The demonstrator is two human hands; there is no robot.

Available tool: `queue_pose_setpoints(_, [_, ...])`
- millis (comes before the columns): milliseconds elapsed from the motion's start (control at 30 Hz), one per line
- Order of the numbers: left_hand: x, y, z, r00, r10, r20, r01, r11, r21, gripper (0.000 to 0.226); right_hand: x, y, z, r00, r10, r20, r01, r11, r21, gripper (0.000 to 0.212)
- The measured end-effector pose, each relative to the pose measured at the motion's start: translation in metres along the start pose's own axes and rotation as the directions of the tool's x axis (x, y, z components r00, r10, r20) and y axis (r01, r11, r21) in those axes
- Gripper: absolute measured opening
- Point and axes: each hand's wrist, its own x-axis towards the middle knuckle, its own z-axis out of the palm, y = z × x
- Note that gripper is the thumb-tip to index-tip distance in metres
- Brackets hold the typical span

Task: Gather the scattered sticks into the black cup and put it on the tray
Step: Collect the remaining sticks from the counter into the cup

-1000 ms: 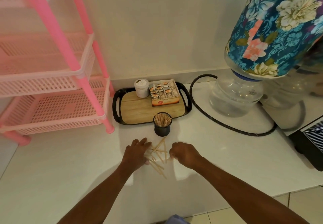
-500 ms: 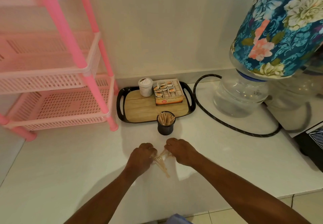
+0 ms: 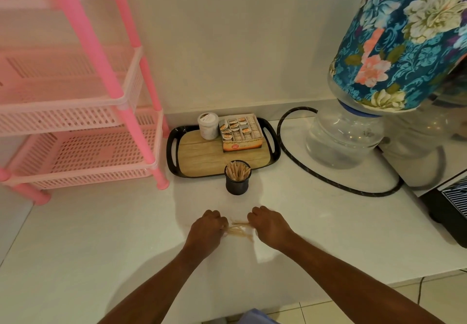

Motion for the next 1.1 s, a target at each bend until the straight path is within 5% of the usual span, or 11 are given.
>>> queue_pose_setpoints(167, [-0.003, 0.0, 0.003, 0.994, -0.028, -0.106, 0.022, 0.998, -0.054, 0.039, 0.002, -0.008, 0.001, 0.999, 0.04, 0.022, -0.04, 0.999, 0.011, 0.02])
queue_pose_setpoints(267, [-0.012, 0.001, 0.011, 0.963, -0.253, -0.094, 0.246, 0.966, -0.078, 0.074, 0.0, -0.009, 0.005, 0.997, 0.062, -0.051, -0.059, 0.996, 0.065, 0.02])
queue_pose_setpoints(433, [-0.029, -0.001, 0.032, 0.852, -0.523, -0.023, 0.501, 0.828, -0.251, 0.1, -0.02, -0.013, 0.032, 0.977, 0.19, 0.093, -0.205, 0.961, 0.184, 0.122])
queue_pose_setpoints(533, [-0.029, 0.006, 0.039, 0.855, -0.519, -0.008, 0.498, 0.824, -0.269, 0.099, -0.028, -0.022, 0.052, 0.975, 0.198, 0.104, -0.213, 0.964, 0.162, 0.134])
queue_pose_setpoints(867, [-0.021, 0.053, 0.044, 0.944, -0.329, 0.037, 0.324, 0.894, -0.309, 0.069, -0.01, -0.058, 0.057, 0.996, 0.091, 0.017, -0.093, 0.989, 0.112, 0.089])
queue_pose_setpoints(1100, [-0.028, 0.034, 0.026, 0.948, -0.314, -0.051, 0.218, 0.757, -0.616, 0.059, -0.004, -0.063, 0.038, 0.991, 0.126, -0.053, -0.116, 0.978, 0.171, 0.058])
